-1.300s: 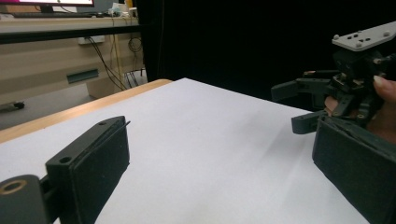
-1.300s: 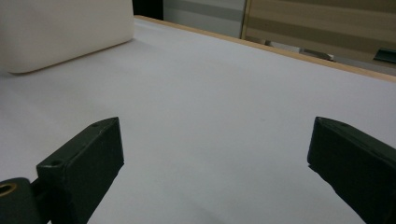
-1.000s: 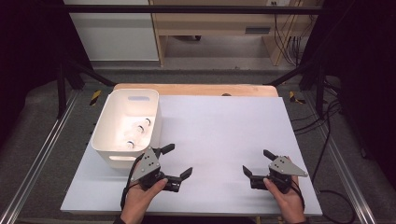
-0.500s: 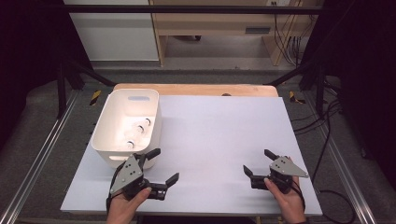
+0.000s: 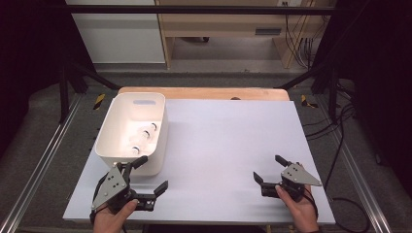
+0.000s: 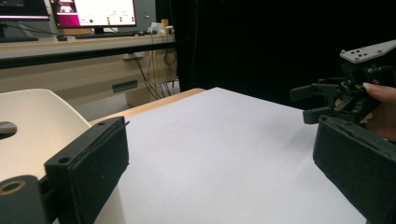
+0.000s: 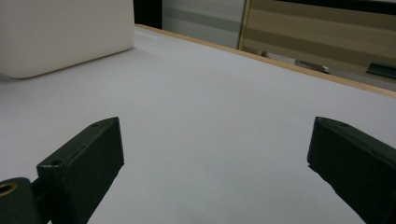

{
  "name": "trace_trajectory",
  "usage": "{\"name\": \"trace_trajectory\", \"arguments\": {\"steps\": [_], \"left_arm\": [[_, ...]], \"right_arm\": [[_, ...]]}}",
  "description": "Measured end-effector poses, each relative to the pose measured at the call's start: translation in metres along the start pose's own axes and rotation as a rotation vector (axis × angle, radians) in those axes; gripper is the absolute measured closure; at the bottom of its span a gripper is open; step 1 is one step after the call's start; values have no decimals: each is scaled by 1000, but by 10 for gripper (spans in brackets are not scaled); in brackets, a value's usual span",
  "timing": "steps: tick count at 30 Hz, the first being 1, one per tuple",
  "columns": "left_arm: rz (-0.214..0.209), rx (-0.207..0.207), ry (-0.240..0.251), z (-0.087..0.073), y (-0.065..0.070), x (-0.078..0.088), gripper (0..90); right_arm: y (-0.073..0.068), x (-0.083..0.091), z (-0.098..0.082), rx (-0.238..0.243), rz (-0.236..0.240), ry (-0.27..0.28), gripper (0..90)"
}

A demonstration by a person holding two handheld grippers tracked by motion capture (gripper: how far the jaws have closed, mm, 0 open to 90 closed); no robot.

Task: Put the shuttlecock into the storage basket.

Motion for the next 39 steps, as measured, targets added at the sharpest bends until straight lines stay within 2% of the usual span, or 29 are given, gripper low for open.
{"name": "trace_trajectory", "arguments": {"steps": [2,13,18,32,34,39], "left_arm": [[17,-13,-3,0,-3,5,30],[50,10,16,-8,-15,25,30],[72,6,13,-12,-23,30,30],[80,27,26,-22,-34,36,30],[92,24,32,-23,-36,37,31],[91,32,35,-28,-37,39,34]], "right_arm": [[0,1,0,-2,-3,4,37],[5,3,1,-11,-17,20,37],[6,5,0,3,-24,26,37],[6,10,0,-5,-5,31,34],[6,10,0,-5,-7,32,34],[10,14,-1,-8,-15,35,34]]}}
Point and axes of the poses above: each handheld gripper's, and its own axes: x roughly backward along the jaws, z roughly out of its top, y roughly to its right, the point moved 10 cm from there along -x, roughly forward along the jaws, and after that the axes turned 9 degrees about -z, right-handed, at the moved point
